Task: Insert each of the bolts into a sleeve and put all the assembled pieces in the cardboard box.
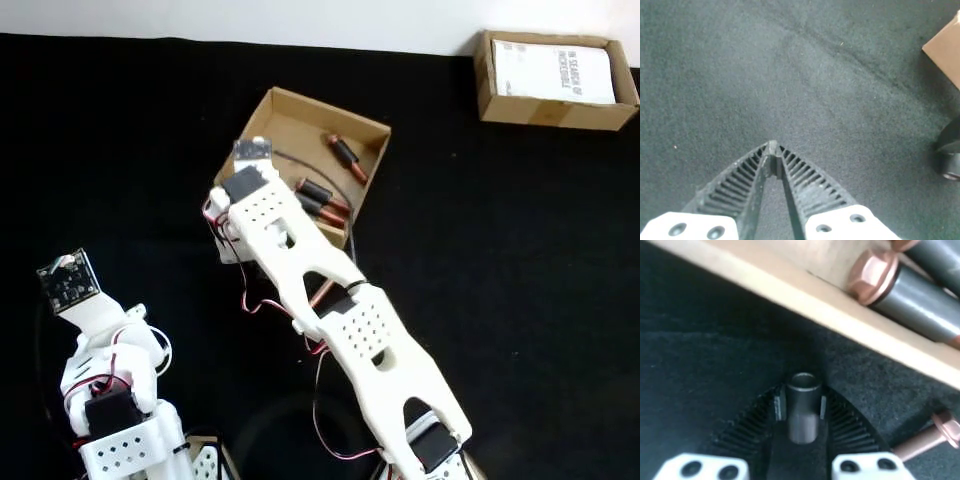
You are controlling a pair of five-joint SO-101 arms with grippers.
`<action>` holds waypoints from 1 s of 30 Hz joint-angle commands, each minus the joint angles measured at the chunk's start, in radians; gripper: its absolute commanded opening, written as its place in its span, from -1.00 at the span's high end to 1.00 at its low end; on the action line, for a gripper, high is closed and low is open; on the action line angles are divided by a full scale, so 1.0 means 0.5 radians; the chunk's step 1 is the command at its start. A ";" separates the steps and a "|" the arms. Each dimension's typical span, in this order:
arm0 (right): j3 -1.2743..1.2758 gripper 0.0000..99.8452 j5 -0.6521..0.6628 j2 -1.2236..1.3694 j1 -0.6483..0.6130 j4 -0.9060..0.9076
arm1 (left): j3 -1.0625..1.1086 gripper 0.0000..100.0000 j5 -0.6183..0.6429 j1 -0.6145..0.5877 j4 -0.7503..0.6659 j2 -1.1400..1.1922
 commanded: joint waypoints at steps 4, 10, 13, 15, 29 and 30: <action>-0.014 0.98 -0.012 0.112 -0.029 0.008 | 0.032 0.97 0.012 0.032 0.006 -0.020; -0.091 0.98 -0.009 0.100 0.011 0.038 | 0.032 0.97 0.012 0.035 -0.003 -0.020; -0.394 0.98 0.012 0.023 0.106 0.130 | 0.032 0.97 0.015 0.035 -0.049 -0.014; -0.661 0.98 0.098 -0.060 0.183 0.195 | 0.032 0.98 0.025 0.035 -0.052 -0.014; -1.312 0.99 0.669 -1.174 0.637 0.281 | 0.032 0.98 0.160 0.173 -0.058 -0.005; -1.208 0.99 0.669 -1.306 0.661 0.281 | 0.026 0.98 0.160 0.195 -0.040 -0.005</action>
